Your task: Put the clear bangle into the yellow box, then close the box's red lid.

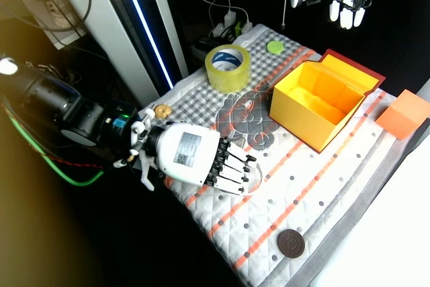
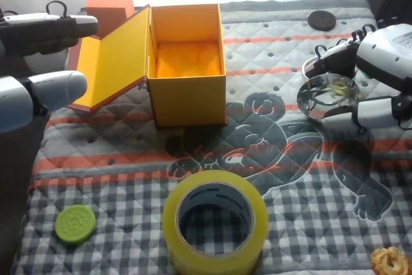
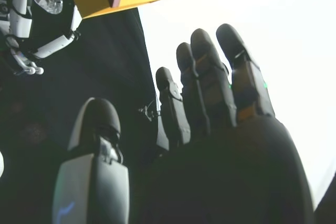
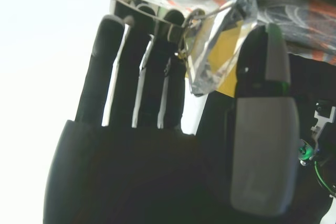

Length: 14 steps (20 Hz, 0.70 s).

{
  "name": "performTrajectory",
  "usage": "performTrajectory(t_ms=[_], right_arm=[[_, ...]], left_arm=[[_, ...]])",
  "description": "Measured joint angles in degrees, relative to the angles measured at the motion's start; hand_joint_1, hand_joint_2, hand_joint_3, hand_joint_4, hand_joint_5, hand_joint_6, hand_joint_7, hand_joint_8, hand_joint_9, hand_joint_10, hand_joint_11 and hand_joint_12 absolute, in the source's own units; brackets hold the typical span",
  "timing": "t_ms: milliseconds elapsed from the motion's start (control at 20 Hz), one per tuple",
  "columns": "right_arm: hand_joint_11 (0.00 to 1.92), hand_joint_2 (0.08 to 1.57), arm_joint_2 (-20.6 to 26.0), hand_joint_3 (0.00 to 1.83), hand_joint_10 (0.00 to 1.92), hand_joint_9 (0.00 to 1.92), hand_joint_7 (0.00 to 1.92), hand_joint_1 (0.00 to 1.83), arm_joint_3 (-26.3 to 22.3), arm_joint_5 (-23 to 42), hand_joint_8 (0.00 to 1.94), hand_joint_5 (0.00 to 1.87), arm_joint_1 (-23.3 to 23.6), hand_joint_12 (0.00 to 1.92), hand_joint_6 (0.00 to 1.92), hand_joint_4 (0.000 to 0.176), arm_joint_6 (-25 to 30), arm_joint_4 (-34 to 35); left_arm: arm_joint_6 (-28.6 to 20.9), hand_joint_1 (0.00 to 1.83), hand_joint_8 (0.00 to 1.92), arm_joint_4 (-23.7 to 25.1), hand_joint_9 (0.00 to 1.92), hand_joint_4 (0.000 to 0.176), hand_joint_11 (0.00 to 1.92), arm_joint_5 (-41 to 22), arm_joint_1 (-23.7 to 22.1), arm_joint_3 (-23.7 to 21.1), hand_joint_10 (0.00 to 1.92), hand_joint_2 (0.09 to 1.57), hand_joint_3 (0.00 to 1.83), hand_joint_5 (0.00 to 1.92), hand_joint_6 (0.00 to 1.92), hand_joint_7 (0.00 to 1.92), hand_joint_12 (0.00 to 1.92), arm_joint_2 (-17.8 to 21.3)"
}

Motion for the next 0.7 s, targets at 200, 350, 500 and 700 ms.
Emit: performTrajectory(t_ms=[200,350,500,700], right_arm=[[1.07,1.08,1.5,0.00,1.53,1.18,1.17,1.18,-1.6,1.1,1.16,1.06,0.0,1.88,0.84,0.000,-1.2,-0.4],[1.10,1.06,2.6,0.00,0.89,1.24,1.20,1.29,-2.6,1.6,0.85,1.06,-0.1,1.37,0.66,0.000,-1.8,-0.6],[1.16,1.03,3.6,0.00,0.54,1.35,1.32,1.30,-3.8,2.0,0.57,1.06,-0.1,1.12,0.71,0.000,-2.1,-2.3],[0.47,1.04,3.5,0.01,0.33,1.03,1.06,1.27,-4.4,4.3,0.84,1.27,0.0,1.41,0.51,0.000,1.7,-6.3]], left_arm=[[0.0,0.48,0.00,0.0,0.52,0.169,0.16,0.0,0.0,0.0,0.00,1.19,0.00,0.49,0.01,0.51,0.69,0.0],[0.0,0.52,0.00,-0.1,0.54,0.139,0.16,0.0,0.2,0.0,0.00,1.18,0.00,0.53,0.00,0.53,0.72,-0.1],[0.0,0.49,0.00,-0.4,0.56,0.133,0.16,0.0,0.2,0.0,0.01,1.18,0.00,0.54,0.00,0.54,0.73,-0.1],[0.0,0.54,0.00,-0.6,0.59,0.111,0.21,-0.1,0.4,0.0,0.01,1.17,0.00,0.55,0.00,0.55,0.77,-0.6]])
